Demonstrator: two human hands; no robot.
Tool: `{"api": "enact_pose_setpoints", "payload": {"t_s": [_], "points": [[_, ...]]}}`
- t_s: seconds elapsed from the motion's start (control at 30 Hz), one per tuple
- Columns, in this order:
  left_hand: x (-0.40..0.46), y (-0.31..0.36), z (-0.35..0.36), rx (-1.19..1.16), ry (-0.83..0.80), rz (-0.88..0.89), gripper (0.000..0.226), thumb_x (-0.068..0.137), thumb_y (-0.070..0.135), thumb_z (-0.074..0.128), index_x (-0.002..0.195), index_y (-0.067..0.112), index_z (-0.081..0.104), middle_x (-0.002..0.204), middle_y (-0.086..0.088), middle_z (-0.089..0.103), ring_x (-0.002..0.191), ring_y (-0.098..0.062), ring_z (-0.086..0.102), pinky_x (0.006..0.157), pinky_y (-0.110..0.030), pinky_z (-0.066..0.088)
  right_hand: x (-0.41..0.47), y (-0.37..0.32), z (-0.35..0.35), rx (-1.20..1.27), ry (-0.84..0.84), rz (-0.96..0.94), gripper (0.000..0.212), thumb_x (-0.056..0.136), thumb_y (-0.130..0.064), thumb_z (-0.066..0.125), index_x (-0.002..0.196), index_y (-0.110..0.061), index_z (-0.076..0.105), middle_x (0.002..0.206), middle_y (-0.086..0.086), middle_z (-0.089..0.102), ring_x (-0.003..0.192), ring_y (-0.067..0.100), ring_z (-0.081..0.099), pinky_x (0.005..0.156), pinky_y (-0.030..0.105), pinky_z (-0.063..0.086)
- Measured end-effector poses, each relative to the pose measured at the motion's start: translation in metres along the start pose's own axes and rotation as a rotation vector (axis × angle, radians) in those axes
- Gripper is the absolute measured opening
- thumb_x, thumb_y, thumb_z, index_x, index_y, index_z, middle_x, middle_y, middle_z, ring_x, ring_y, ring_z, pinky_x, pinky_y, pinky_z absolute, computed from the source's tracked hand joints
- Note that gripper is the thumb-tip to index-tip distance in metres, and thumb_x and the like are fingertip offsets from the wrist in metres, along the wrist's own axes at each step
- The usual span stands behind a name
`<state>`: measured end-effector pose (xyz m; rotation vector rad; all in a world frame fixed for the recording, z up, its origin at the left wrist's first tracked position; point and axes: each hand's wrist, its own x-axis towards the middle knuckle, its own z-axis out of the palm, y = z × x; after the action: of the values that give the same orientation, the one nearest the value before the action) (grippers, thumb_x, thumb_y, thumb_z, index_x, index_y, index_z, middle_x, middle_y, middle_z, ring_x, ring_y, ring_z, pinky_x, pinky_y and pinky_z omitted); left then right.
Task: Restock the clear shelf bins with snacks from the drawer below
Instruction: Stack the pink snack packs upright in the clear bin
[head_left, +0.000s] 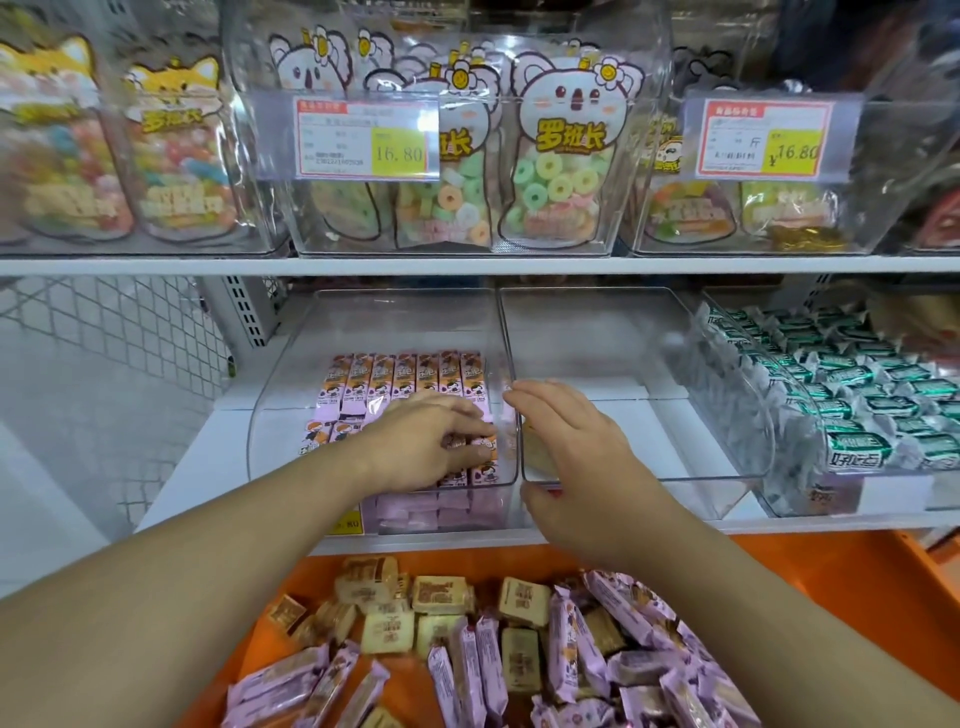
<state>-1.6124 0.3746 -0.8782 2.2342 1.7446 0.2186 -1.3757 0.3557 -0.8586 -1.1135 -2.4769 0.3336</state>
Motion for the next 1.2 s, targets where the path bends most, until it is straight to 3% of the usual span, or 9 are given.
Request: {"api": "enact_pose_setpoints", "payload": {"t_s": [0.13, 0.23, 0.53, 0.63, 0.8, 0.93, 1.0, 1.1, 1.2], "points": [[-0.002, -0.002, -0.003, -0.007, 0.037, 0.008, 0.051, 0.092, 0.061, 0.067, 0.138, 0.038, 0.064, 0.139, 0.019, 0.061, 0.127, -0.009, 0.055, 0.112, -0.040, 0.044, -0.001, 0.002, 0.000, 0.001, -0.001, -0.013, 0.084, 0.076, -0.023, 0.058, 0.158, -0.023, 0.037, 0.164, -0.010, 0.033, 0.155, 0.016, 0.023, 0.122, 0.047, 0.032], [-0.005, -0.002, -0.004, -0.028, 0.043, -0.007, 0.054, 0.089, 0.061, 0.071, 0.137, 0.037, 0.065, 0.138, 0.018, 0.064, 0.122, -0.007, 0.060, 0.107, -0.040, 0.050, -0.001, 0.001, -0.001, 0.007, -0.004, -0.017, 0.084, 0.077, -0.022, 0.059, 0.158, -0.022, 0.037, 0.164, -0.010, 0.033, 0.154, 0.016, 0.024, 0.122, 0.047, 0.033], [-0.017, 0.004, -0.006, -0.136, 0.028, -0.062, 0.046, 0.099, 0.052, 0.062, 0.142, 0.038, 0.061, 0.157, 0.013, 0.048, 0.145, -0.010, 0.043, 0.122, -0.032, 0.031, -0.001, 0.001, -0.005, 0.035, -0.049, 0.000, 0.089, 0.080, -0.022, 0.064, 0.163, -0.024, 0.030, 0.168, -0.012, 0.027, 0.157, 0.014, 0.017, 0.125, 0.045, 0.028], [-0.027, 0.009, -0.008, -0.140, 0.030, -0.087, 0.043, 0.103, 0.053, 0.054, 0.143, 0.040, 0.059, 0.157, 0.016, 0.048, 0.144, -0.008, 0.043, 0.120, -0.026, 0.030, -0.006, -0.002, -0.008, 0.013, -0.064, 0.006, 0.091, 0.085, -0.020, 0.068, 0.165, -0.027, 0.024, 0.171, -0.014, 0.020, 0.159, 0.013, 0.009, 0.129, 0.041, 0.021], [-0.060, 0.028, -0.011, -0.092, 0.097, -0.058, 0.046, 0.106, 0.052, 0.047, 0.150, 0.040, 0.051, 0.156, 0.021, 0.046, 0.142, -0.006, 0.044, 0.118, -0.030, 0.034, -0.022, -0.011, -0.017, -0.007, -0.075, 0.006, 0.088, 0.091, -0.021, 0.069, 0.165, -0.029, 0.022, 0.170, -0.013, 0.021, 0.159, 0.011, 0.008, 0.130, 0.037, 0.017], [-0.094, 0.048, -0.006, -0.120, 0.174, -0.028, 0.048, 0.105, 0.054, 0.046, 0.153, 0.045, 0.045, 0.161, 0.022, 0.038, 0.150, -0.002, 0.030, 0.127, -0.039, 0.025, -0.046, -0.016, -0.026, 0.063, -0.088, 0.009, 0.082, 0.089, -0.020, 0.069, 0.161, -0.031, 0.032, 0.165, -0.013, 0.032, 0.155, 0.008, 0.020, 0.128, 0.035, 0.023], [-0.113, 0.062, 0.002, -0.178, 0.216, -0.010, 0.049, 0.104, 0.055, 0.047, 0.152, 0.047, 0.044, 0.160, 0.027, 0.035, 0.149, 0.006, 0.026, 0.127, -0.031, 0.019, -0.062, -0.016, -0.028, 0.119, -0.112, 0.032, 0.077, 0.087, -0.020, 0.069, 0.157, -0.033, 0.039, 0.160, -0.014, 0.041, 0.150, 0.008, 0.032, 0.125, 0.034, 0.030], [-0.142, 0.087, 0.021, -0.371, 0.298, 0.005, 0.042, 0.103, 0.043, 0.057, 0.146, 0.044, 0.055, 0.147, 0.031, 0.050, 0.135, 0.017, 0.040, 0.113, -0.007, 0.027, -0.089, -0.011, -0.024, 0.132, -0.174, 0.122, 0.067, 0.090, -0.025, 0.069, 0.153, -0.034, 0.048, 0.155, -0.013, 0.050, 0.144, 0.008, 0.043, 0.121, 0.031, 0.035], [-0.161, 0.097, 0.055, -0.443, 0.301, -0.056, 0.036, 0.101, 0.043, 0.062, 0.137, 0.046, 0.062, 0.135, 0.035, 0.057, 0.127, 0.019, 0.046, 0.107, -0.006, 0.033, -0.113, 0.009, -0.008, 0.076, -0.269, 0.234, 0.054, 0.091, -0.028, 0.070, 0.144, -0.029, 0.057, 0.141, -0.010, 0.060, 0.129, 0.014, 0.056, 0.104, 0.025, 0.044]]}}
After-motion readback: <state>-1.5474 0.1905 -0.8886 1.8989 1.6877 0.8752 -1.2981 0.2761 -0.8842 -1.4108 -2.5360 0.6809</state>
